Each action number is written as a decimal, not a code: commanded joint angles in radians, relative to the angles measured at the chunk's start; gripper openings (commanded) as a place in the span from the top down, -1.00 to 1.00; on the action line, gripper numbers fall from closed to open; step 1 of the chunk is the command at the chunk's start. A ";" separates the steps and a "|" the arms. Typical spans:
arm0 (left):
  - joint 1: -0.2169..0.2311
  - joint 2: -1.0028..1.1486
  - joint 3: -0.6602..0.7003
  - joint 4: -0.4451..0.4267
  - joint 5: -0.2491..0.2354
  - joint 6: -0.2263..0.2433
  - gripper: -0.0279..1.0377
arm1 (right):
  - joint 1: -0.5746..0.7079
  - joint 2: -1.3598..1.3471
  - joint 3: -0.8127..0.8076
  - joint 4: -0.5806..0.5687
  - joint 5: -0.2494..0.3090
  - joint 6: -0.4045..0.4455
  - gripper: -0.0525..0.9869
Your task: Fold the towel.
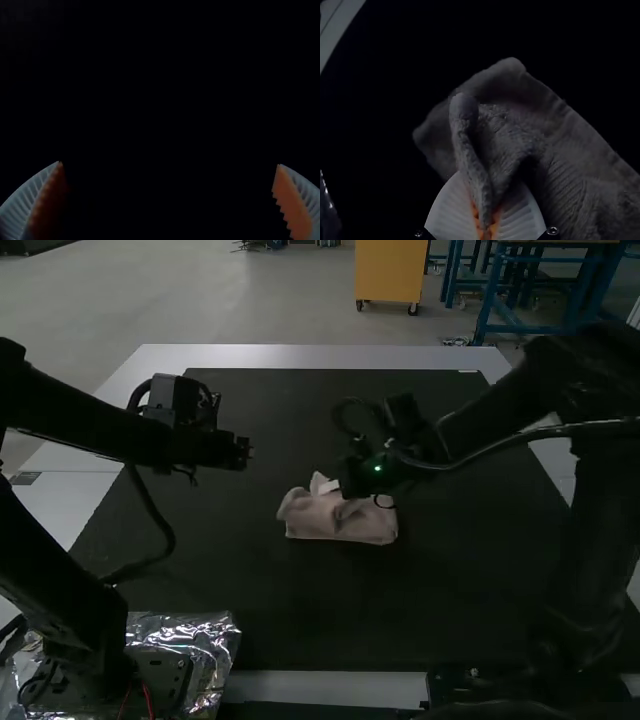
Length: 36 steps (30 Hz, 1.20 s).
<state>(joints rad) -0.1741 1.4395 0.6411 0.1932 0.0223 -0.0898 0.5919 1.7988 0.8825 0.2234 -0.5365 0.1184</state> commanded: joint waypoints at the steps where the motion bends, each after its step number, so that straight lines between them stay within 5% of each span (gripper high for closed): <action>1: 0.012 0.015 -0.003 0.014 -0.009 0.012 -0.85 | 0.025 0.030 0.050 0.019 0.001 0.010 0.94; 9: 0.016 0.016 -0.003 0.014 -0.009 0.016 -0.85 | 0.036 0.083 0.099 0.034 -0.011 0.043 0.90; 14: 0.035 0.016 -0.003 0.020 -0.007 0.019 -0.85 | 0.036 0.051 0.118 0.033 -0.072 0.113 -0.23; 16: 0.036 0.016 -0.001 0.022 -0.007 0.019 -0.85 | 0.034 0.004 0.115 0.039 -0.072 0.104 -0.42; 19: 0.035 0.016 0.000 0.022 -0.007 0.019 -0.85 | 0.025 -0.059 0.093 0.082 -0.048 0.099 -0.33; 21: 0.035 0.016 0.000 0.020 -0.007 0.019 -0.85 | 0.016 -0.082 0.070 0.093 -0.048 0.098 0.15; 23: 0.035 0.016 0.000 0.018 -0.007 0.019 -0.85 | -0.001 -0.090 0.033 0.122 -0.053 0.101 0.89; 36: 0.035 0.016 0.000 0.022 -0.010 0.039 -0.85 | -0.007 -0.006 -0.077 0.171 -0.072 0.089 0.95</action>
<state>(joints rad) -0.1444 1.4418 0.6407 0.2070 0.0219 -0.0639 0.5858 1.7813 0.8055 0.3798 -0.5880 0.2169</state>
